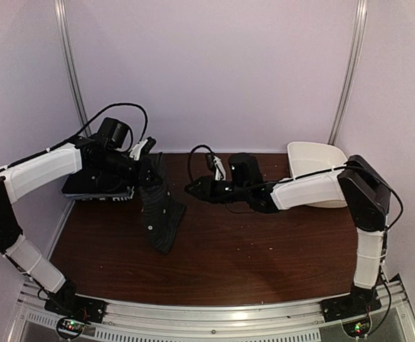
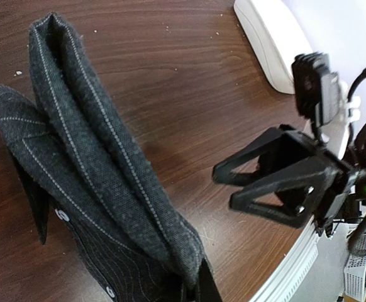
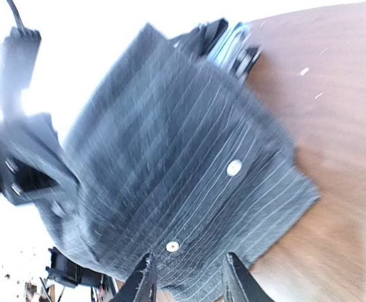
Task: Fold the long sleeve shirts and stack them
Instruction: Turn over the square-folded shirt at the center of the board.
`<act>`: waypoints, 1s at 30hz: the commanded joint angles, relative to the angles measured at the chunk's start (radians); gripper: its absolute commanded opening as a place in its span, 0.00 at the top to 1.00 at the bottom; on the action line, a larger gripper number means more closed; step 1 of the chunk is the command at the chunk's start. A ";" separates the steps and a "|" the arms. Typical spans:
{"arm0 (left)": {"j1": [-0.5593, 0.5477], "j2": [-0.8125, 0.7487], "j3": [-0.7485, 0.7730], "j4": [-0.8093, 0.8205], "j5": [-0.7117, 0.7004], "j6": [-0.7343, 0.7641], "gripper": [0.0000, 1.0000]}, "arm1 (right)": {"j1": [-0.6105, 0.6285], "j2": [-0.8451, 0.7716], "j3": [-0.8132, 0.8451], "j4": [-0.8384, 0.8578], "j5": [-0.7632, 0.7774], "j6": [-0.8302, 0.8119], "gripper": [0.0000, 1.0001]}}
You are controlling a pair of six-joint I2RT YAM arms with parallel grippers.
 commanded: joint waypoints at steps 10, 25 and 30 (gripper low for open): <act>-0.445 0.409 0.309 0.171 -0.087 -0.281 0.91 | -0.220 -0.495 -0.217 -0.279 0.149 -0.092 0.53; -0.448 0.462 0.362 0.253 -0.163 -0.335 0.60 | -0.286 -0.726 -0.495 -0.489 0.200 -0.181 0.35; -0.324 0.304 0.124 0.279 -0.153 -0.297 0.60 | -0.262 -0.717 -0.562 -0.486 0.188 -0.169 0.33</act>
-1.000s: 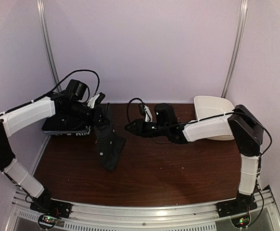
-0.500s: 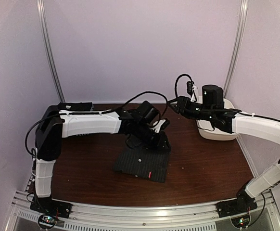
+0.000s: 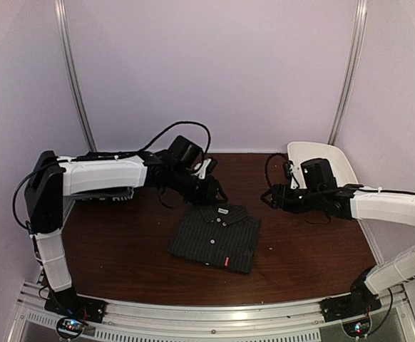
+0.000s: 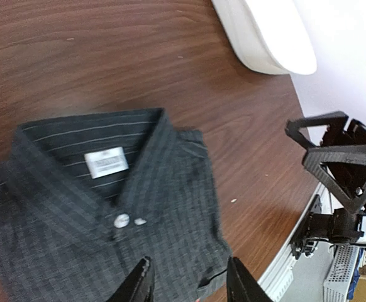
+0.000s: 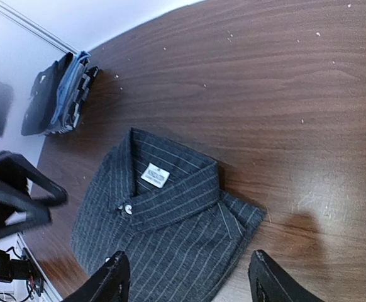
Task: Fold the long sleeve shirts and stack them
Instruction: Turn over the square-folded shirt at the center of the board.
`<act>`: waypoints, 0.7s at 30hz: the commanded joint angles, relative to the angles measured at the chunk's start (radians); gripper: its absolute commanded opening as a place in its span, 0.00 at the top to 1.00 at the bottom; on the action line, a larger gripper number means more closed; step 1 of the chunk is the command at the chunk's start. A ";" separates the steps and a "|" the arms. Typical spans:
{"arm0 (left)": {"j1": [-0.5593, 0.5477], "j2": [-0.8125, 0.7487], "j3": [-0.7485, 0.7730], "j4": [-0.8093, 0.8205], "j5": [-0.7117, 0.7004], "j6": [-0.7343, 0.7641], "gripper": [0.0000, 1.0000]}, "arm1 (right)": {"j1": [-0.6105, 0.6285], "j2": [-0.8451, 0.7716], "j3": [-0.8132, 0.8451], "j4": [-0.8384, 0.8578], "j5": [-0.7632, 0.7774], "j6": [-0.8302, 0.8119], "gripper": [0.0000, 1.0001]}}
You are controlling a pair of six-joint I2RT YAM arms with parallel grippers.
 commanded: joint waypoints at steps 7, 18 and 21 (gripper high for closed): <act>0.239 -0.207 -0.337 0.049 0.046 0.127 0.52 | 0.092 0.062 -0.096 0.005 0.032 0.027 0.32; 0.274 -0.116 -0.396 0.087 0.110 0.221 0.47 | 0.158 0.222 -0.071 0.002 0.104 0.057 0.32; 0.273 -0.102 -0.402 0.089 0.096 0.235 0.47 | 0.173 0.252 -0.064 0.007 0.120 0.066 0.32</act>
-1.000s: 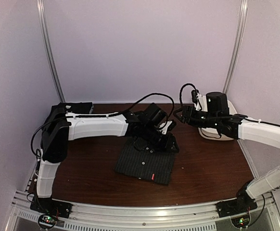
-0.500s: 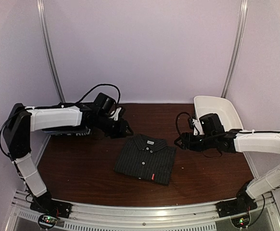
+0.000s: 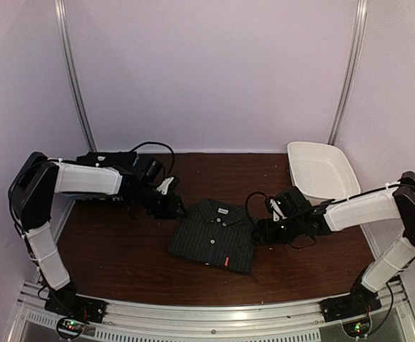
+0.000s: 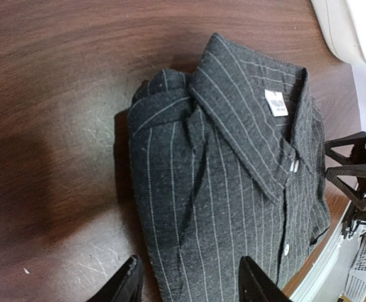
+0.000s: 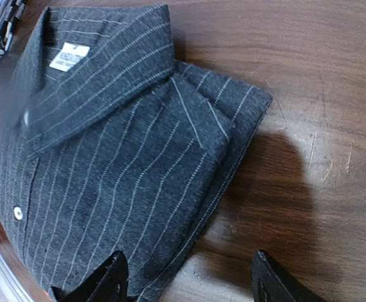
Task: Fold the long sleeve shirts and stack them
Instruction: Turn over the square-folded shirt at the center of the board, then adjust the square-folded shirt at the center of the board.
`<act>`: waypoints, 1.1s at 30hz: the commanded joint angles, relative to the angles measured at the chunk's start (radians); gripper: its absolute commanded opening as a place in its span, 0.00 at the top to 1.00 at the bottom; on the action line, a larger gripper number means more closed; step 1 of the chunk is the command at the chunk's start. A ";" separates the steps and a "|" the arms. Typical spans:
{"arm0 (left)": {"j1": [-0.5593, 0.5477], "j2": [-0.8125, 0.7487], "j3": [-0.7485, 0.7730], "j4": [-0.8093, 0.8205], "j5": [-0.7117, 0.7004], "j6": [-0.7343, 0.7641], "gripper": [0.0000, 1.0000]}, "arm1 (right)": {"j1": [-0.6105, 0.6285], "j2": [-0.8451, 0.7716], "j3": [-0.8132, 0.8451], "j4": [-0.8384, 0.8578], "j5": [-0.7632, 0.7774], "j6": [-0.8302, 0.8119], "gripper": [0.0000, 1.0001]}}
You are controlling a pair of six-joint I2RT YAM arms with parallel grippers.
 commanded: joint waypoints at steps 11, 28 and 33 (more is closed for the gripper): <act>-0.029 0.070 -0.036 0.089 -0.004 0.033 0.48 | 0.070 0.105 0.076 -0.010 0.126 0.030 0.39; -0.069 0.070 0.061 0.074 0.003 -0.002 0.99 | 0.079 0.186 0.214 -0.043 0.111 -0.015 0.86; -0.078 -0.033 0.076 -0.021 -0.039 0.007 1.00 | 0.096 0.166 0.308 -0.121 0.116 -0.063 1.00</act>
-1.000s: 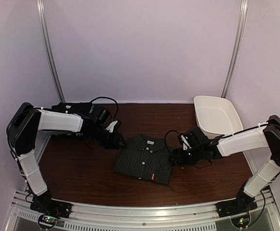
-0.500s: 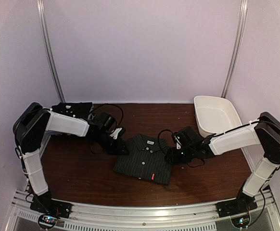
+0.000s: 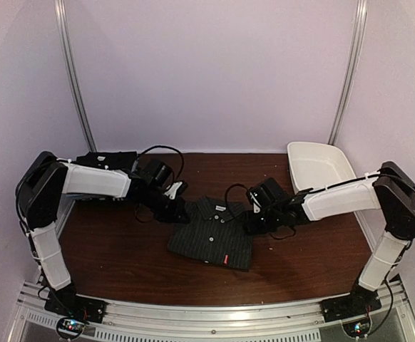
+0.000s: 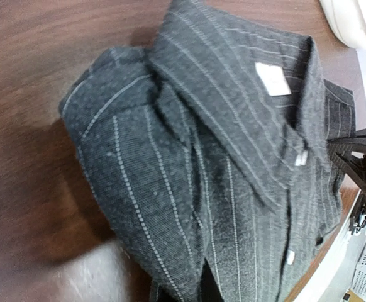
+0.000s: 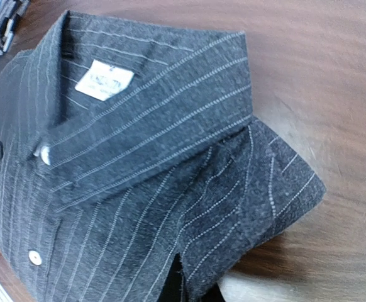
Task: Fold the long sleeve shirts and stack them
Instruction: Adjust the square-folded shirt at the center of the board.
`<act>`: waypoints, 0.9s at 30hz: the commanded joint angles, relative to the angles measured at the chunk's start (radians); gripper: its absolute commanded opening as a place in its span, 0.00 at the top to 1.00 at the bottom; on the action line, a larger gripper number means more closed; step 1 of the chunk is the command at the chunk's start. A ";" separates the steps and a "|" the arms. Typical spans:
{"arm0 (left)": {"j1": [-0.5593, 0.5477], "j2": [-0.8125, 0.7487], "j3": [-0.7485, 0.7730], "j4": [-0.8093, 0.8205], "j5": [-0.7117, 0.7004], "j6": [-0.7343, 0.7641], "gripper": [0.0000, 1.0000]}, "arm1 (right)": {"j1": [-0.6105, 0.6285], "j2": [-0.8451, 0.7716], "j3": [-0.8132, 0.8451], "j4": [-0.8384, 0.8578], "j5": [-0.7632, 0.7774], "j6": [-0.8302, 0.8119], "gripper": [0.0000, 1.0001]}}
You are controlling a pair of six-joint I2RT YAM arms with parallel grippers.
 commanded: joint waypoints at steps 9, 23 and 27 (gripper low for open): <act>-0.053 -0.163 0.000 -0.089 -0.071 -0.048 0.88 | 0.010 -0.001 0.142 -0.115 -0.008 -0.129 1.00; -0.007 -0.076 0.087 -0.120 -0.189 -0.015 0.62 | -0.167 -0.032 0.095 -0.185 0.048 -0.234 0.58; -0.005 -0.086 0.095 -0.096 -0.151 -0.006 0.67 | -0.160 -0.112 0.099 -0.209 0.061 -0.215 0.55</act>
